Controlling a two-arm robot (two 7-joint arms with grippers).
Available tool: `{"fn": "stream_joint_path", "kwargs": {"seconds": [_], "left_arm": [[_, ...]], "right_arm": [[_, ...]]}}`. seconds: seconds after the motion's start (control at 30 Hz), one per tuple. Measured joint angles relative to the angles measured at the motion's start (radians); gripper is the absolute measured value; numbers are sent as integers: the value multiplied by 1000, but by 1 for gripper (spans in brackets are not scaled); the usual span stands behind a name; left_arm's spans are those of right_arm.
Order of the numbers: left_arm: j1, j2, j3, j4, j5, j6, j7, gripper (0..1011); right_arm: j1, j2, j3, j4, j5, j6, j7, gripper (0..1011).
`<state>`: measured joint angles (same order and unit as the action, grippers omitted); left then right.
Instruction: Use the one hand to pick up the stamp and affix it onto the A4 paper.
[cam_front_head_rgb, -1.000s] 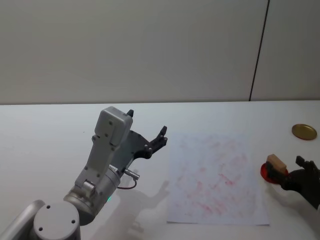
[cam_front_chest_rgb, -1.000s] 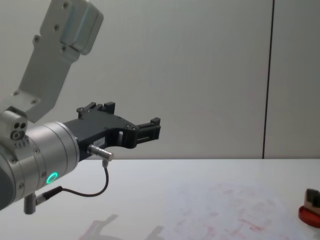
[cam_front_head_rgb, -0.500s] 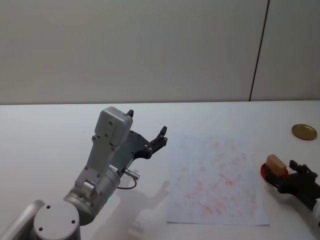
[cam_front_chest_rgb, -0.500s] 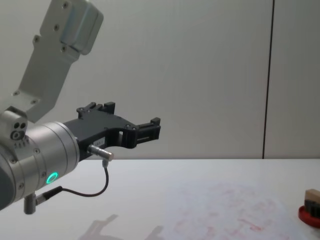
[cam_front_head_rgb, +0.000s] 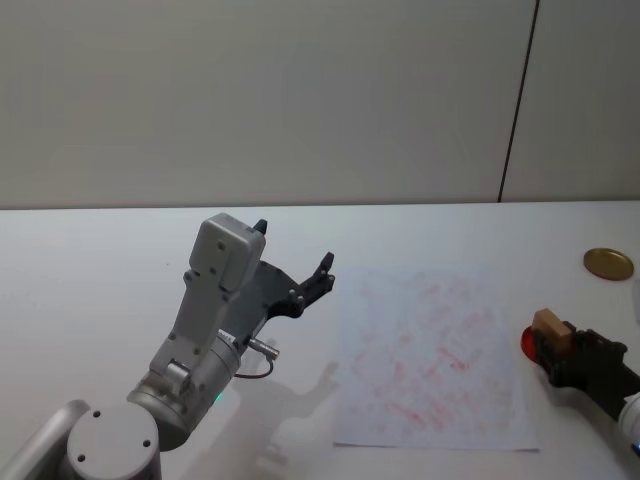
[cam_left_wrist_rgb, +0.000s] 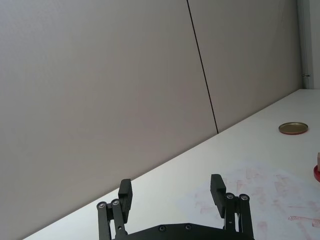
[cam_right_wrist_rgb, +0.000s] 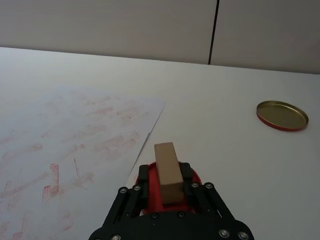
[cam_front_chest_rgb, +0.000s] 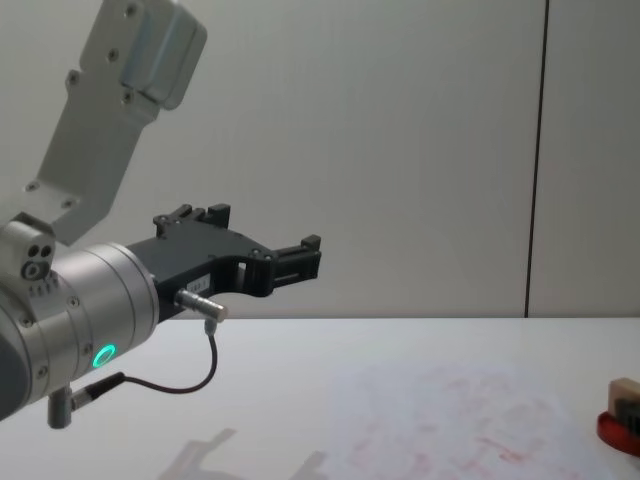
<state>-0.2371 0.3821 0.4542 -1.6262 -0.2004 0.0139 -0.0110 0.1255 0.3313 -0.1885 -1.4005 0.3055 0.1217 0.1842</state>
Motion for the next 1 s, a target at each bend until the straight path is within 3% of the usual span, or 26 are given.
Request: {"fn": "stream_joint_path", "kwargs": {"seconds": [0.17, 0.27, 0.67, 1.0], "left_arm": [[0, 0, 0, 0, 0, 0, 0, 993], [0, 0, 0, 0, 0, 0, 0, 993], [0, 0, 0, 0, 0, 0, 0, 993], [0, 0, 0, 0, 0, 0, 0, 993]], "right_arm": [[4, -3, -4, 6, -20, -12, 2, 252], [6, -4, -6, 8, -32, -20, 2, 219], [4, -9, -16, -13, -73, -76, 16, 219], [-1, -24, -35, -51, -56, -81, 63, 220]]}}
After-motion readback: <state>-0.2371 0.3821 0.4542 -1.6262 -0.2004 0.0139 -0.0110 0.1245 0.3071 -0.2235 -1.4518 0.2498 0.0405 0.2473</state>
